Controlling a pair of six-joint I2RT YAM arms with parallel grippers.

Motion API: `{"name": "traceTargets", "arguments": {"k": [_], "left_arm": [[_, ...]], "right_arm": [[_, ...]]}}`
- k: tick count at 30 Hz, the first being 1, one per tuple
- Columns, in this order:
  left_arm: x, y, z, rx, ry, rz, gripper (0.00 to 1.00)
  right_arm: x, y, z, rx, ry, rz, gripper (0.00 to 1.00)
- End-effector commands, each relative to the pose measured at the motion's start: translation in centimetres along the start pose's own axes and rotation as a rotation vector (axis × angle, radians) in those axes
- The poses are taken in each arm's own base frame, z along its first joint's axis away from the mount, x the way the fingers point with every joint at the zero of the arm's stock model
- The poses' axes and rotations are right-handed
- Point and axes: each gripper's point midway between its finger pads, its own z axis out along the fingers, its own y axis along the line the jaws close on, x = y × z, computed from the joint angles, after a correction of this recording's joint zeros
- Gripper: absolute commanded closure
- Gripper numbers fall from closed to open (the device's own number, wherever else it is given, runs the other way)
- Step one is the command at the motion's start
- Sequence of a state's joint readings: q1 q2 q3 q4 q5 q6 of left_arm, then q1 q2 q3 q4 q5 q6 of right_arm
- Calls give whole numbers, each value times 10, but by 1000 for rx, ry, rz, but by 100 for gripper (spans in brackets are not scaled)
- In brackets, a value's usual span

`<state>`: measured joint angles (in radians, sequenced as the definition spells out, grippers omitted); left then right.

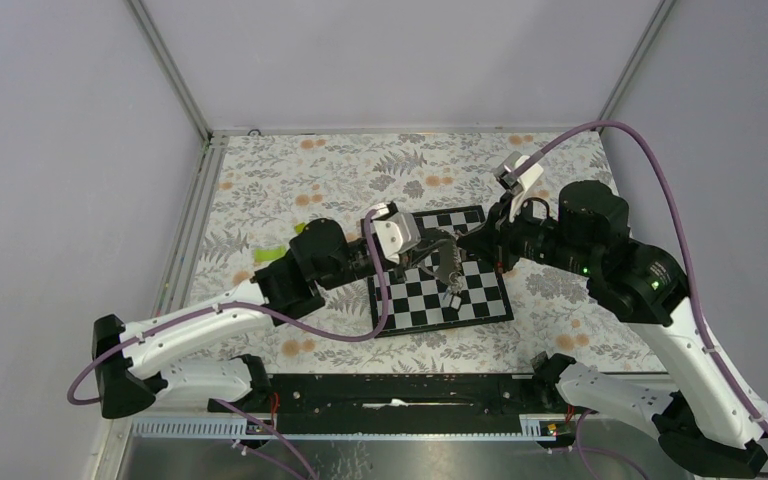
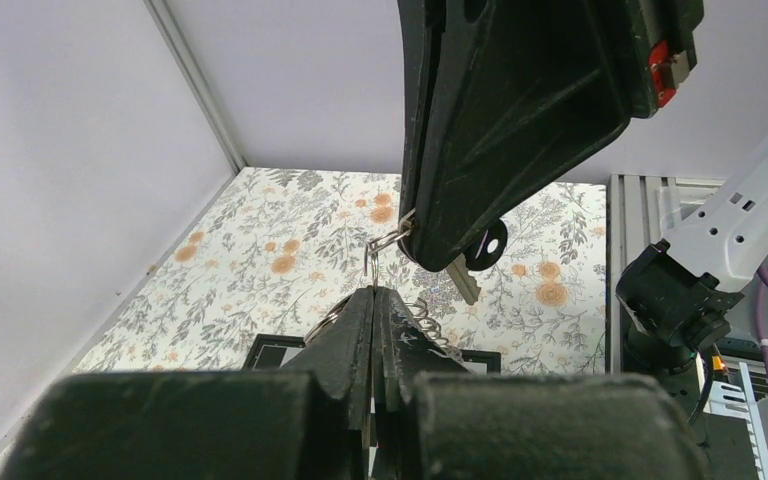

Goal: Remove the keys from the keyring
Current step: Remove the key from the keyring.

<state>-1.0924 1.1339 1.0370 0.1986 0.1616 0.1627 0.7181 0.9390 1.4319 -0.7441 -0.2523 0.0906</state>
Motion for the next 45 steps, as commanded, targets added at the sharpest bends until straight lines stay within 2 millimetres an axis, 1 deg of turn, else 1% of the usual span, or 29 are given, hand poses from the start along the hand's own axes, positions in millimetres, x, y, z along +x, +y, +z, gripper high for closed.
{"name": "traceTargets", "arguments": {"k": [1,9,12,15,20,26,35,45], "left_arm": [[-31,2,-7,4,-106,47,100],[-35,-4,-16,34,-134,88,100],[-38,-3,-18,33,-142,99,100],[-41,-3,-21,30,-153,108,100],[-43,-3,-23,27,-166,118,100],[-42,-2,-24,22,-168,131,100],[-46,-3,-24,32,-183,151,100],[-51,-1,-28,21,-201,176,100]], "right_arm": [[-16,2,-13,12,-50,-32,100],[-20,-9,-8,82,-85,31,99],[-21,-13,-5,109,-103,81,99],[-21,-13,-1,113,-115,148,99],[-23,-11,5,105,-153,259,99],[-29,-5,7,69,-221,366,99],[-31,3,11,19,-244,473,99],[-27,9,17,-25,-241,567,99]]}}
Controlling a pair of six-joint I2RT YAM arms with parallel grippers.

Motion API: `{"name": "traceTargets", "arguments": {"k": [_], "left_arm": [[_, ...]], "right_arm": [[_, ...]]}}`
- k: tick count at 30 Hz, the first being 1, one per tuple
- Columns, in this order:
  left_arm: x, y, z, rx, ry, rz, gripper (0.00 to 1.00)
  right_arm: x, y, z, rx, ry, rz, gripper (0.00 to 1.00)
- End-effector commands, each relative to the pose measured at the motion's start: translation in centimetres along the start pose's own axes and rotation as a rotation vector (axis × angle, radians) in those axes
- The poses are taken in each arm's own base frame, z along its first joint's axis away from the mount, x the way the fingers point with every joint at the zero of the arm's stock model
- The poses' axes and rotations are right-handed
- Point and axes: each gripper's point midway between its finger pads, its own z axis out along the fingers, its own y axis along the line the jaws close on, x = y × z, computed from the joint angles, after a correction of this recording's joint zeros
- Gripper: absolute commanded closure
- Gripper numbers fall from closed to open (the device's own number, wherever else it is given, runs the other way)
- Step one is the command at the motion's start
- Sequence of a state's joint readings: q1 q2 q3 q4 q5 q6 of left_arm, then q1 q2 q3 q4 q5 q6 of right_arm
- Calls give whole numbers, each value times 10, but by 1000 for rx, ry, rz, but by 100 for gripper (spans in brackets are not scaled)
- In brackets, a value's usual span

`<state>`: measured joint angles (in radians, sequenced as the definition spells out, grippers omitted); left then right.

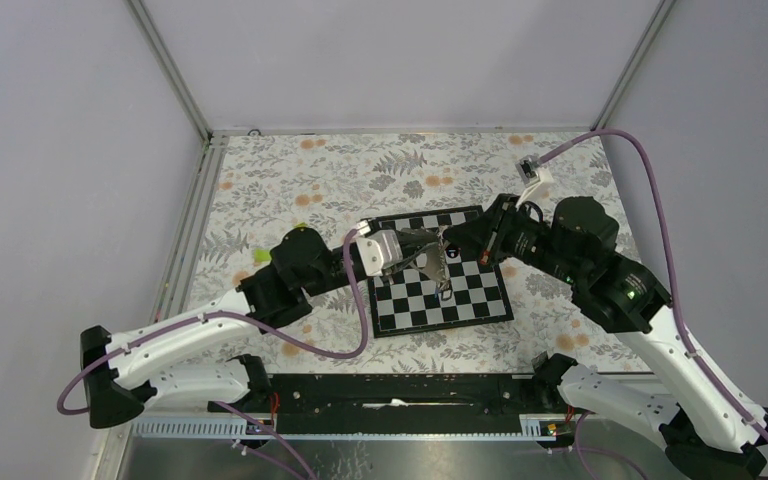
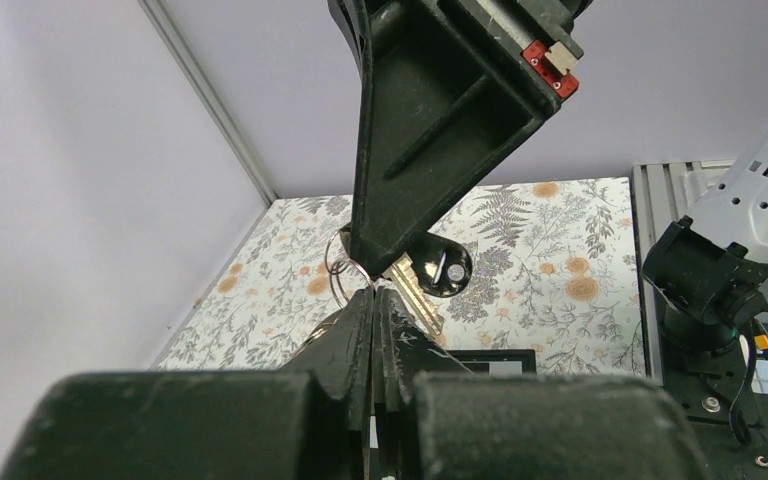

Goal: Remove the keys from the keyring
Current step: Remove the key from the keyring.

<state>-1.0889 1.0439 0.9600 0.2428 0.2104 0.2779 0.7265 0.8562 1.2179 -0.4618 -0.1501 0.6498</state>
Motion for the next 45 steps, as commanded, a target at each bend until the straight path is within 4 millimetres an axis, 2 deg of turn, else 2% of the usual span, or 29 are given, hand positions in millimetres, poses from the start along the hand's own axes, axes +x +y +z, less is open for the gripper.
{"name": "traceTargets", "arguments": {"k": [1,17,26,32,39,45], "left_arm": [[-41,8,-6,-20,-134,56,100],[-42,8,-14,-21,-139,127,100],[-41,10,-17,-33,-136,142,100],[-42,12,-20,-44,-144,164,100],[-53,10,-28,-50,-211,184,100],[-58,8,-32,-47,-233,189,100]], "right_arm": [[-11,16,-1,-64,-47,53,99],[2,21,0,-102,3,173,99],[9,36,2,-234,0,295,100],[7,37,-3,-277,-49,350,100],[-2,43,-10,-387,-141,403,100],[-7,37,-14,-415,-212,461,100]]}}
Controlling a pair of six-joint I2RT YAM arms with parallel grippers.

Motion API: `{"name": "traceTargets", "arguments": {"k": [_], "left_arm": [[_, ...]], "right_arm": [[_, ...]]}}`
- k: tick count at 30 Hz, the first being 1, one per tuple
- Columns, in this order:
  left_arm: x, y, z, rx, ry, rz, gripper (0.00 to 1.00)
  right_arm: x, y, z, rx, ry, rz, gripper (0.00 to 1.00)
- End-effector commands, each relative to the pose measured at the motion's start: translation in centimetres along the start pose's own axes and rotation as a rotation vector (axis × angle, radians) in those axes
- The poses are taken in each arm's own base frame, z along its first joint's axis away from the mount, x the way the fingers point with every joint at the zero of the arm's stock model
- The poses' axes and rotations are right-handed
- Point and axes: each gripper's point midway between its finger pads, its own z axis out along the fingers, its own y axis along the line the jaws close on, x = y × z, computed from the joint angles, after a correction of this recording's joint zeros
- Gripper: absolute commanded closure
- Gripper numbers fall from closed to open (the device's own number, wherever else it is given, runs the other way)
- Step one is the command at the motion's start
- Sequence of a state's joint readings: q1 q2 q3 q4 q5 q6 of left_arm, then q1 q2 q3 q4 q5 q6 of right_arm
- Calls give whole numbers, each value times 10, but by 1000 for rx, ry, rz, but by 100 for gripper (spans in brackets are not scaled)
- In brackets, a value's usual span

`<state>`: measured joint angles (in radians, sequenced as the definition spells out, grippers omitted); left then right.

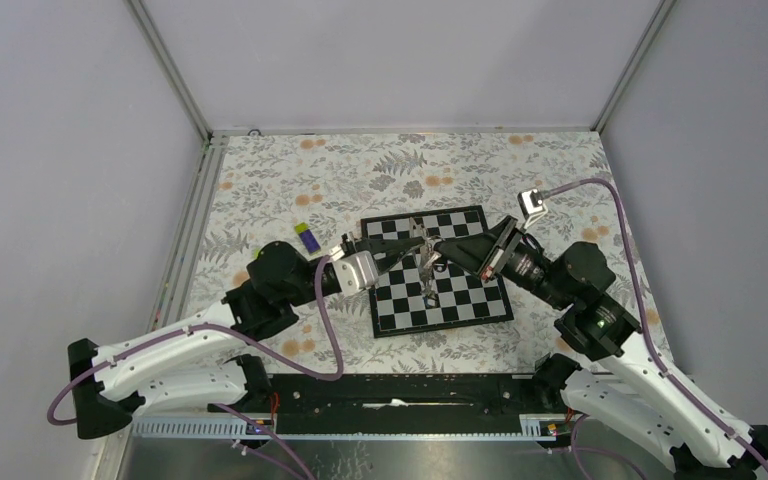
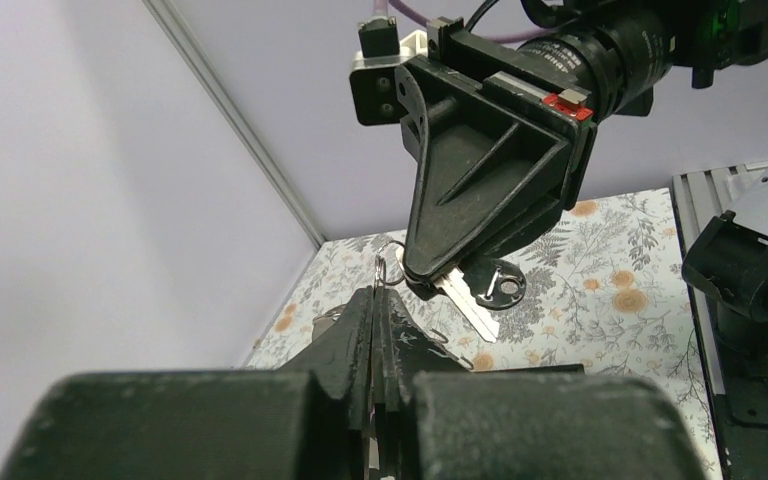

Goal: Remove the keys from the keyring
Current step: Remove the key from the keyring.

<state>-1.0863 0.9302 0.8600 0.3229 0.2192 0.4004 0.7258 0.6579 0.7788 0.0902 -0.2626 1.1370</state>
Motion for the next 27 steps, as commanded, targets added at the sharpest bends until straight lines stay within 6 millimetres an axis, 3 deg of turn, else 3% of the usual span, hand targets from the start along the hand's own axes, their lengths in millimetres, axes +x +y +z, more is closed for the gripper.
{"name": "traceTargets", "arguments": {"k": [1,20,27], "left_arm": [[-41,11,-4,-28,-143,46,100],[-44,8,-9,-21,-176,113,100],[-39,8,-10,-23,-163,118,100]], "right_arm": [[-20,28,-4,-126,-110,45,100],[-17,18,9,-165,-94,247,100],[-20,17,8,-174,-119,226,100]]}}
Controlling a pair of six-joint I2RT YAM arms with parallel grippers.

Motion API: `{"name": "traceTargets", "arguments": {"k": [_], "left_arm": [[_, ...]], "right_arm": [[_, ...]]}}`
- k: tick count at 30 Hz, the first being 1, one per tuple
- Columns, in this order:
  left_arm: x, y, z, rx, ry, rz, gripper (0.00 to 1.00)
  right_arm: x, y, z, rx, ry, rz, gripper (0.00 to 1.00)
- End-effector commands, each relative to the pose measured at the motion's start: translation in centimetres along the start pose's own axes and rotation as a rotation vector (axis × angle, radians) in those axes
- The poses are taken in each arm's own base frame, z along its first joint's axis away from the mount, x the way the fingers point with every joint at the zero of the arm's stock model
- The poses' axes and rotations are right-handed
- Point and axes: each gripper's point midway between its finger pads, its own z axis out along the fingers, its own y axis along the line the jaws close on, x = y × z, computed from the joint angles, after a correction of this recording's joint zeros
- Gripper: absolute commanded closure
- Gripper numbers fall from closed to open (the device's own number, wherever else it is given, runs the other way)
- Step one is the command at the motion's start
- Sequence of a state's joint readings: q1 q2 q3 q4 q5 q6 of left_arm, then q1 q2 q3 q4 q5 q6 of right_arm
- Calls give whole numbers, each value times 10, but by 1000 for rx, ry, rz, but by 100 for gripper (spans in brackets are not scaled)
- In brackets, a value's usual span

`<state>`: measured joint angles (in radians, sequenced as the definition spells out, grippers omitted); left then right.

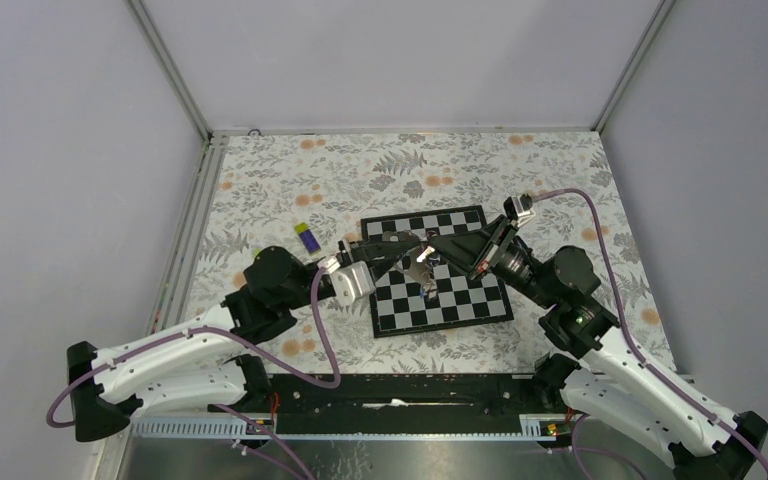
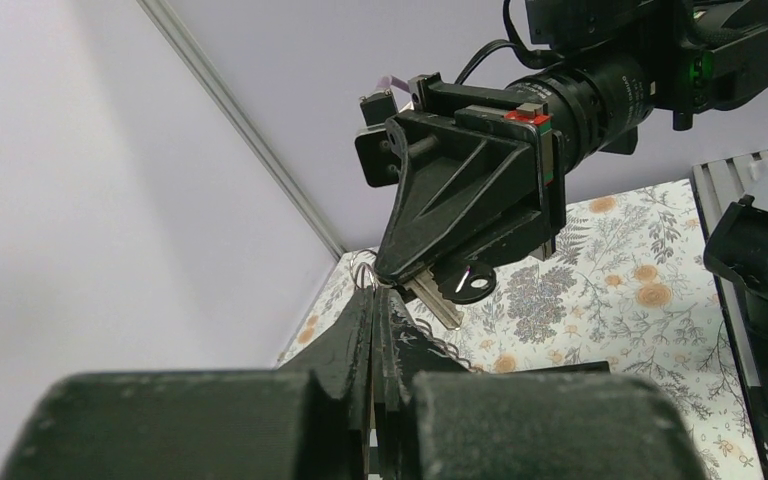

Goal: Remove the keys from the keyring
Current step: Remove the key from the keyring.

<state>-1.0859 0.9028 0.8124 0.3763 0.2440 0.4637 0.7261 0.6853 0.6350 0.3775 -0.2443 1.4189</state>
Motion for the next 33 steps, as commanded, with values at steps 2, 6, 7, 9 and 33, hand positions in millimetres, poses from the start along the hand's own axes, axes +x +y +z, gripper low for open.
{"name": "traceTargets", "arguments": {"k": [2,6,7,9,33], "left_arm": [[-33,12,-5,-39,-114,44,100],[-32,11,-9,-44,-113,35,100],[-32,11,-10,-46,-114,35,100],[-31,11,-12,-50,-113,33,100],[-50,-2,10,30,-195,-216,65]], "right_arm": [[-14,26,-1,-65,-71,-88,100],[-19,33,-1,-4,-83,-233,100],[-22,36,-2,4,-96,-264,100],[-28,42,-5,24,-124,-331,100],[5,66,-17,173,424,-983,100]]}}
